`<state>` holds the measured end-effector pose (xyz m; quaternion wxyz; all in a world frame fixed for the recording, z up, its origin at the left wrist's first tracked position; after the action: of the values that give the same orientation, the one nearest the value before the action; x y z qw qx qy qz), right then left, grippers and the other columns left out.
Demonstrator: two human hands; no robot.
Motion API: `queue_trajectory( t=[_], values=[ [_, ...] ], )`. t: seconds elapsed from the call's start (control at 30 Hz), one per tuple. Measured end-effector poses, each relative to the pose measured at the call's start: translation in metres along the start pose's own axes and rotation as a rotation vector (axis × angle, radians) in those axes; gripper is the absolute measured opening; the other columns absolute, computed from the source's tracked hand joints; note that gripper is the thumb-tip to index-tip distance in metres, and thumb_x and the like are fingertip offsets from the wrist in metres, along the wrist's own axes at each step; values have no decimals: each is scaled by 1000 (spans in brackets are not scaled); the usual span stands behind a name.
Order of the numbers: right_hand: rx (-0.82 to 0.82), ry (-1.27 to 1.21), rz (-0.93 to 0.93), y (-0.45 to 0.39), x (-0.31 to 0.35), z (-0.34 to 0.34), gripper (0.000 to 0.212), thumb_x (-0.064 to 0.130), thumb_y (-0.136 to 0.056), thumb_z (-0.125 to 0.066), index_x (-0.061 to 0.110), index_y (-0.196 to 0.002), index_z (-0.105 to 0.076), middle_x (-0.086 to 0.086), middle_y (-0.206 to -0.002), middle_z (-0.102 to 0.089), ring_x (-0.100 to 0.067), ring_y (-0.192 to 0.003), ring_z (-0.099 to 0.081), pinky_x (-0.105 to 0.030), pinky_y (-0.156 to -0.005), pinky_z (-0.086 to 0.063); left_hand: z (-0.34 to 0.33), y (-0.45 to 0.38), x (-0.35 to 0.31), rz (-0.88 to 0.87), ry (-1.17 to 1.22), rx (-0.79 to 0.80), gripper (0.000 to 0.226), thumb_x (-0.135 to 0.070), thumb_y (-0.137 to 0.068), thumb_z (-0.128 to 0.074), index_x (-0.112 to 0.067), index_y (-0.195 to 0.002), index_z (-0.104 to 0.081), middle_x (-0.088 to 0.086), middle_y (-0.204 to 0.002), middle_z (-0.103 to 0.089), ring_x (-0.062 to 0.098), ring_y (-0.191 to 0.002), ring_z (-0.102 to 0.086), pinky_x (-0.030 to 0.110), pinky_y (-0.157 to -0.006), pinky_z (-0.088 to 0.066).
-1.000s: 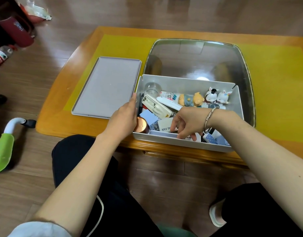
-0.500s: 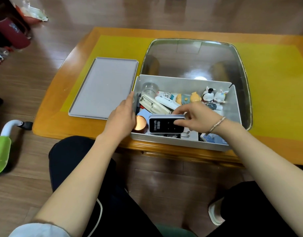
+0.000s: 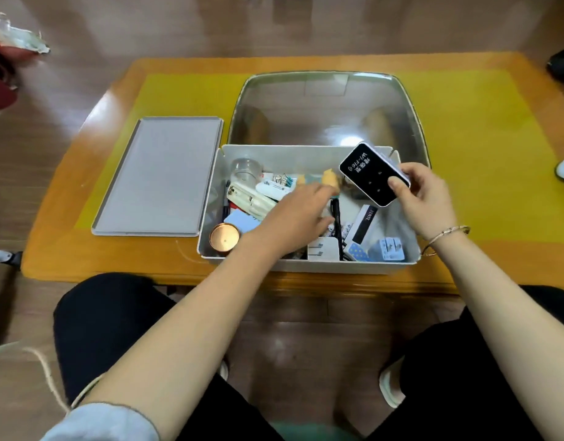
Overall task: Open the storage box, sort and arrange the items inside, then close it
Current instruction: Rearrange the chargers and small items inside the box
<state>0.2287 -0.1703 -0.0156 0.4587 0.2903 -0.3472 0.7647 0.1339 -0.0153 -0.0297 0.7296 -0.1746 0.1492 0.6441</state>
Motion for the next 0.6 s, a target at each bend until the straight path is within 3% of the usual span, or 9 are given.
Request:
queue_trajectory(
  t=[0.3, 0.6],
  values=[
    [-83, 33, 32, 3, -3, -5, 16, 17, -93, -50, 11, -106, -56, 5, -95, -57, -11, -84, -53, -21, -72, -38, -69, -46, -24, -97, -200, 256, 61, -48, -85, -65, -28, -139, -45, 6, -124, -57, 27, -115, -49, 35, -89, -37],
    [-130, 14, -28, 3, -11, 0, 17, 16, -94, -49, 7, -107, -57, 3, -97, -57, -12, -88, -53, -19, -72, -36, -63, -46, -15, -55, -296, 254, 51, -52, -87, -59, -31, -133, -51, 5, -128, -53, 26, -123, -41, 42, -96, -34]
  ],
)
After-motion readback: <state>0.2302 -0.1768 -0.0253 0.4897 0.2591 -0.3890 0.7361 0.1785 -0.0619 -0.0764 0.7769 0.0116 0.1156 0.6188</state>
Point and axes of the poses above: each hand's wrist, its own y-axis away from the middle knuckle, its own z-axis out of the back of the hand, x = y × z, the point moved 10 cm from there along -y, towards the middle knuckle
